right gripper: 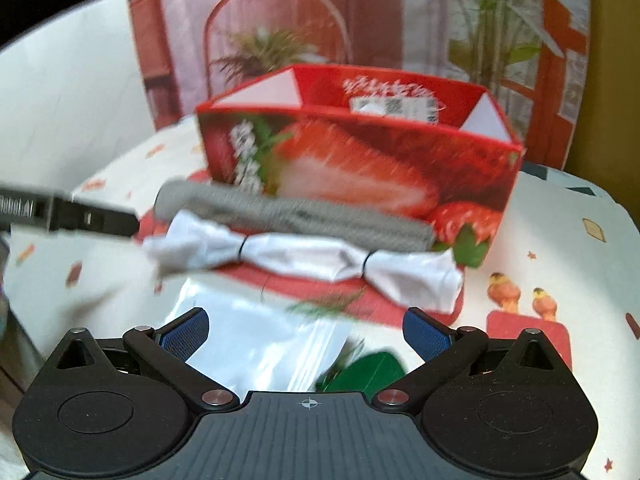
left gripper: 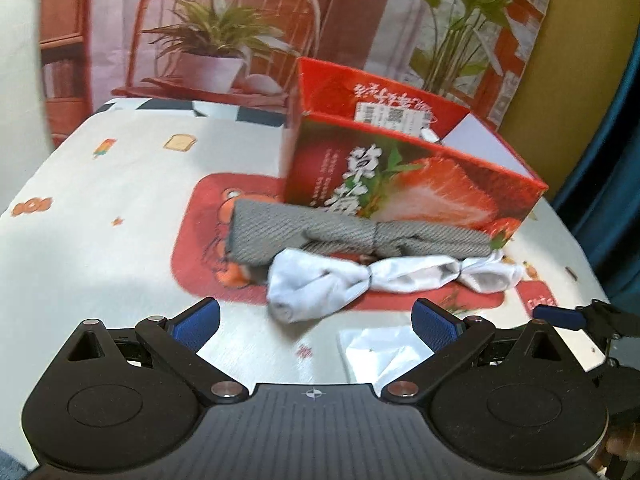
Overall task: Organize soft objects
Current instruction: 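Move both grippers down to the clear bag of green cables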
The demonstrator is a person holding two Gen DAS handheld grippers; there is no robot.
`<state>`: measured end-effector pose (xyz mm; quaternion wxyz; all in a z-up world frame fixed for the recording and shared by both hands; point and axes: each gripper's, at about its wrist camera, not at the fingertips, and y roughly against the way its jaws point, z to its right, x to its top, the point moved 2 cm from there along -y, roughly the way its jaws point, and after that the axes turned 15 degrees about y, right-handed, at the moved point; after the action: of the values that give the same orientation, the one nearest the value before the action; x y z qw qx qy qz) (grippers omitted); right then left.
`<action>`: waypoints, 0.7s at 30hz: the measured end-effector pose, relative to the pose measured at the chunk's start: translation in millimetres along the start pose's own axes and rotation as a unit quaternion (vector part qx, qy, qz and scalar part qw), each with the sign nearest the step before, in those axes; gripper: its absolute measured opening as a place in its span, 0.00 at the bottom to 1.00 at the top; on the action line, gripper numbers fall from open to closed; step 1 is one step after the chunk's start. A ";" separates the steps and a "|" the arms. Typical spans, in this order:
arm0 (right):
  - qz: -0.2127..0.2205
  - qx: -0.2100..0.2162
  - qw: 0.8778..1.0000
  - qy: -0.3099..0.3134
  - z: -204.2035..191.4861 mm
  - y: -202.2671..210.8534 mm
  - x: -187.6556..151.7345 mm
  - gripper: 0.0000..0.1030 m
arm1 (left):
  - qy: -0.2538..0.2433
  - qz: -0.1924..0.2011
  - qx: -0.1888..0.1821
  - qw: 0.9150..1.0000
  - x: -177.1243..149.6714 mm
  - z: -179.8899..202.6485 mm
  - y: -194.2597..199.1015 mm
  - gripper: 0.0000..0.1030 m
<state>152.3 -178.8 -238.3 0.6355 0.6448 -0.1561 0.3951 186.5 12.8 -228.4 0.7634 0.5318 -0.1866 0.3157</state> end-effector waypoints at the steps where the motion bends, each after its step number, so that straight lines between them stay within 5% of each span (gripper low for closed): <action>1: -0.001 -0.003 1.000 0.011 -5.3 0.0 -2.1 0.99 | 0.001 -0.001 0.002 1.000 -2.0 -2.1 1.0 1.00; 10: 0.008 -0.038 0.993 0.109 -37.7 8.6 -8.5 0.99 | 0.011 -0.007 0.005 1.000 -9.4 -10.4 4.3 1.00; 17: 0.031 -0.021 0.993 0.114 -41.9 16.5 -0.5 0.99 | 0.019 -0.010 0.004 1.000 -10.6 -13.3 5.6 1.00; 21: 0.003 -0.003 0.992 0.126 -51.5 6.3 -7.2 0.99 | 0.026 -0.016 0.004 1.000 -11.9 -17.0 4.7 1.00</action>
<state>127.1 -133.2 -245.1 0.6509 0.5874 -0.0774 0.4747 173.7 26.4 -238.7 0.7707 0.5294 -0.1572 0.3178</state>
